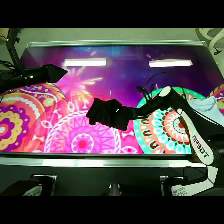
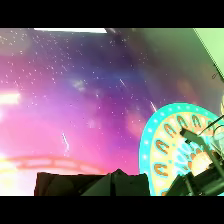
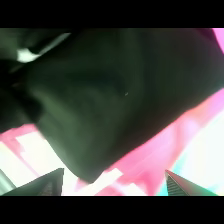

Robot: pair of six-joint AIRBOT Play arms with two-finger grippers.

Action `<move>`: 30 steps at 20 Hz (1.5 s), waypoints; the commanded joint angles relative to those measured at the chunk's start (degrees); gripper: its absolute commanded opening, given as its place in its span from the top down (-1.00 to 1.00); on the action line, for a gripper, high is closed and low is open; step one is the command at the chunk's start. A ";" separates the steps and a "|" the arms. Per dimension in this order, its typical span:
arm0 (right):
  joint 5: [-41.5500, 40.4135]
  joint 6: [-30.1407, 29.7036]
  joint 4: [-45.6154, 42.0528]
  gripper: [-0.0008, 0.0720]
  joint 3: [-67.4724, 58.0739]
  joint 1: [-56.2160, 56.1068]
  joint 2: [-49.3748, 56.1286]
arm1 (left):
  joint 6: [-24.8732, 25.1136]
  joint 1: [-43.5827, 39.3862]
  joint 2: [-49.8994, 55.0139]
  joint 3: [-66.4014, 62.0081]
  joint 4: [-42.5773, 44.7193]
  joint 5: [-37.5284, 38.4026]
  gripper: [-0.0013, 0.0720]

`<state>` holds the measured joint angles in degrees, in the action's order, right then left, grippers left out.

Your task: Fold the shirts.

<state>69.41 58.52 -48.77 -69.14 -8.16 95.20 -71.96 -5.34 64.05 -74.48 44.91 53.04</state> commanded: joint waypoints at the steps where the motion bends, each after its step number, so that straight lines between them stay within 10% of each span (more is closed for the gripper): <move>1: -9.44 4.35 4.11 -0.87 1.73 -4.02 1.57 | -0.70 -0.22 -0.07 0.07 0.37 0.11 0.90; 4: -15.19 4.52 11.21 -0.42 1.73 -6.01 1.81 | -0.70 -0.22 -0.07 0.07 0.39 -0.15 0.90; 6: -15.32 2.01 17.88 0.88 1.22 -5.46 1.75 | -0.68 -0.20 -0.07 0.07 0.39 -0.11 0.90; 11: -1.64 -9.70 27.28 0.93 -10.27 6.80 -3.08 | -0.48 -0.20 -0.07 0.07 0.42 -0.13 0.90; 30: 26.91 3.69 18.08 0.92 -28.28 66.66 -12.72 | -0.50 -0.22 -0.04 0.07 0.39 -0.15 0.90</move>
<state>90.28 60.64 -29.71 -97.30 54.68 84.05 -72.47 -5.58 64.03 -74.41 45.32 52.93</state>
